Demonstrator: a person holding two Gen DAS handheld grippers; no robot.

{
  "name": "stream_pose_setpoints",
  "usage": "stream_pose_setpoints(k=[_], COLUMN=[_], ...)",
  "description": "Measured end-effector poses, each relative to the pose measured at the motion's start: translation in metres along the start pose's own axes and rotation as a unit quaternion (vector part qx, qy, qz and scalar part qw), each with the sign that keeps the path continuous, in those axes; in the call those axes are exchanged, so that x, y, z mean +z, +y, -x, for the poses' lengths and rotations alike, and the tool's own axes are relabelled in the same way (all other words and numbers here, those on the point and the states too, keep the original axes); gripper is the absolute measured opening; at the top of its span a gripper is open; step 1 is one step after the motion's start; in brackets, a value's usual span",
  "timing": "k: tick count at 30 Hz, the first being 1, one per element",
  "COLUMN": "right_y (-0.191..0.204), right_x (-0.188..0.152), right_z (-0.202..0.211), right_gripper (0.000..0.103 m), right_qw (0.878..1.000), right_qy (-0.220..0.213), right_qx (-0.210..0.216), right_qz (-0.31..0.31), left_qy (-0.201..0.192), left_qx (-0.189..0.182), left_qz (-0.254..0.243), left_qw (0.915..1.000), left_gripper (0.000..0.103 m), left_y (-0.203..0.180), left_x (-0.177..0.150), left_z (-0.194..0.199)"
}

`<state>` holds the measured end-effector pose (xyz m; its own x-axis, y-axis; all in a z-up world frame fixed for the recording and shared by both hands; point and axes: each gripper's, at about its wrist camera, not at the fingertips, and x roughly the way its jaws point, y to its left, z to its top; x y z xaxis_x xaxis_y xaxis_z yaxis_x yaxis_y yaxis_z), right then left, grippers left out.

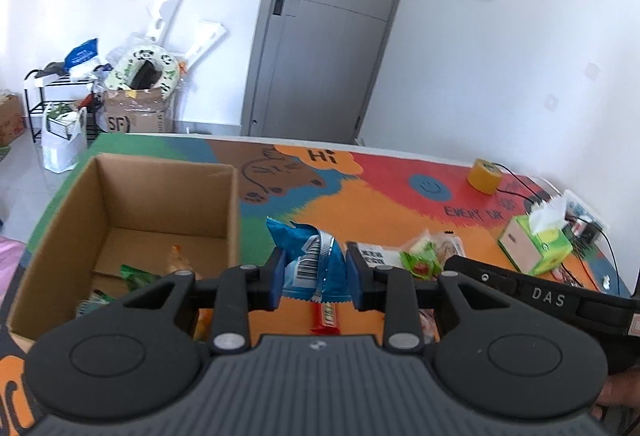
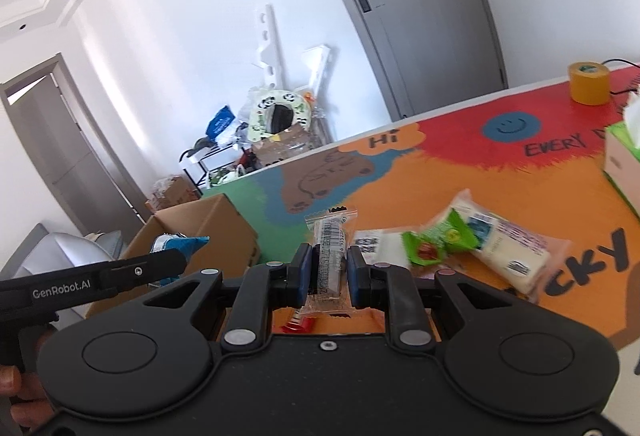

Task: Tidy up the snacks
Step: 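Carry both held snacks over the cardboard box and open both tools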

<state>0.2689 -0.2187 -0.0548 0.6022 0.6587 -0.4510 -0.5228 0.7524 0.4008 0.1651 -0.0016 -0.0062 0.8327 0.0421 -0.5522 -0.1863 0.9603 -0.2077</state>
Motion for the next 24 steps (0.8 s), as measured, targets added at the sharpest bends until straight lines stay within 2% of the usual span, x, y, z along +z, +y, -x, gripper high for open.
stream_pose_setpoints(k=[14, 24], right_y=[0.029, 0.053], right_x=[0.011, 0.019], right_z=[-0.02, -0.037], right_gripper=[0.02, 0.02], right_qw=[1.0, 0.999], right_qy=[0.002, 0.005], right_qx=[0.027, 0.042], right_qz=[0.014, 0.034], left_qy=[-0.019, -0.01], left_qx=[0.042, 0.06], left_qz=[0.033, 0.065], left_qw=[0.9984, 0.9961], left_gripper=[0.031, 0.031], left_y=[0.046, 0.082], left_x=[0.012, 0.012], left_z=[0.006, -0.002])
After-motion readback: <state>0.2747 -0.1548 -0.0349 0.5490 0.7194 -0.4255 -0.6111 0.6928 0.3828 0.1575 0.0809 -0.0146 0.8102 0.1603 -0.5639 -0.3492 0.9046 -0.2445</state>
